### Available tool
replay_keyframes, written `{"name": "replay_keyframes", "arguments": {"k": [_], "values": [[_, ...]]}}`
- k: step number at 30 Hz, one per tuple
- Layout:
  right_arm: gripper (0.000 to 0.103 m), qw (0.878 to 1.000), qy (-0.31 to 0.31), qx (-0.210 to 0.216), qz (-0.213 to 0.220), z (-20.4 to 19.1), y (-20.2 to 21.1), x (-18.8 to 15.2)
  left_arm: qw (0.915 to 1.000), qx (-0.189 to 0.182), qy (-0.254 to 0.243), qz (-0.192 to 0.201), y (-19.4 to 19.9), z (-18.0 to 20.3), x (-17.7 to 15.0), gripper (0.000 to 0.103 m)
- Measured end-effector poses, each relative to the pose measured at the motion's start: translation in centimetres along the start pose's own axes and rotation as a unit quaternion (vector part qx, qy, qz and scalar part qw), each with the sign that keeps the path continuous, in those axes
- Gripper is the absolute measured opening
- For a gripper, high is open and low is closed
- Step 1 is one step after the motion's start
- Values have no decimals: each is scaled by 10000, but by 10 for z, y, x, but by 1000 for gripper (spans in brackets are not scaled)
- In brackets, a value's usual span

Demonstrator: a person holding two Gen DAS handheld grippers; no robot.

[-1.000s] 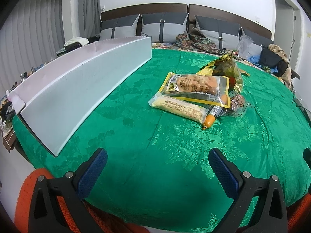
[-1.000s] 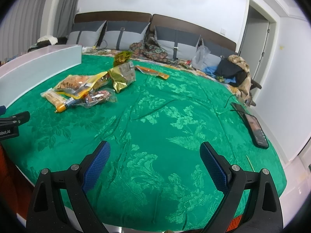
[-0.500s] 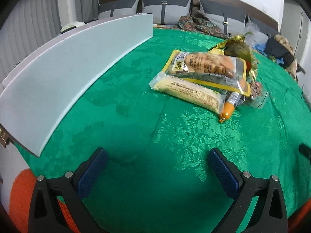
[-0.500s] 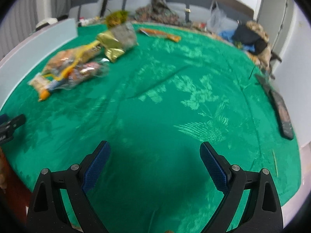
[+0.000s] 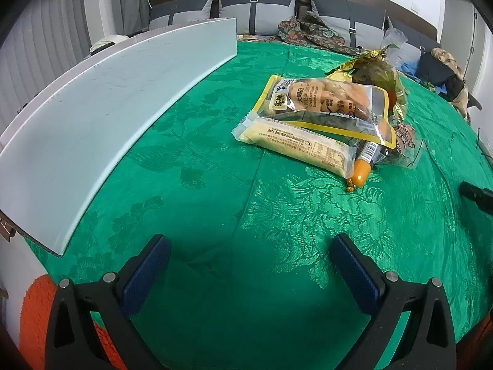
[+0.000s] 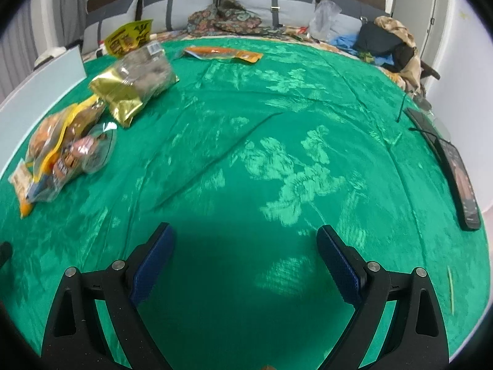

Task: Organize snacks
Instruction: 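Move the left tool toward the cream wafer bar in the pile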

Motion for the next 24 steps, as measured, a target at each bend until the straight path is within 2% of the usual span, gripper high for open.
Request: {"name": "replay_keyframes", "arguments": {"k": [2, 5, 7, 12, 24], "values": [[96, 9998, -127, 143, -7, 5, -3, 2, 10000, -11, -14, -3, 0, -1, 0, 103], [97, 9999, -120, 90, -16, 7, -6, 7, 10000, -31, -39, -12, 0, -1, 1, 103], [97, 9993, -228, 288, 65, 4, -6, 9, 10000, -37, -46, -42, -1, -1, 2, 103], [96, 9999, -113, 96, 20, 8, -6, 7, 9999, -65, -82, -117, -1, -1, 2, 103], [97, 9998, -132, 131, 34, 7, -6, 7, 9998, -96, -139, -132, 0, -1, 3, 103]]}}
Point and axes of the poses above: each gripper's, at about its wrist camera, not at the fingertips, and y roughly against the way its jaws point, z to its right, x to its top, the point moved 4 cm from there along -y, roughly the way its jaws point, and after that the axes turned 7 degrees about -z, right-handed, at the moved point
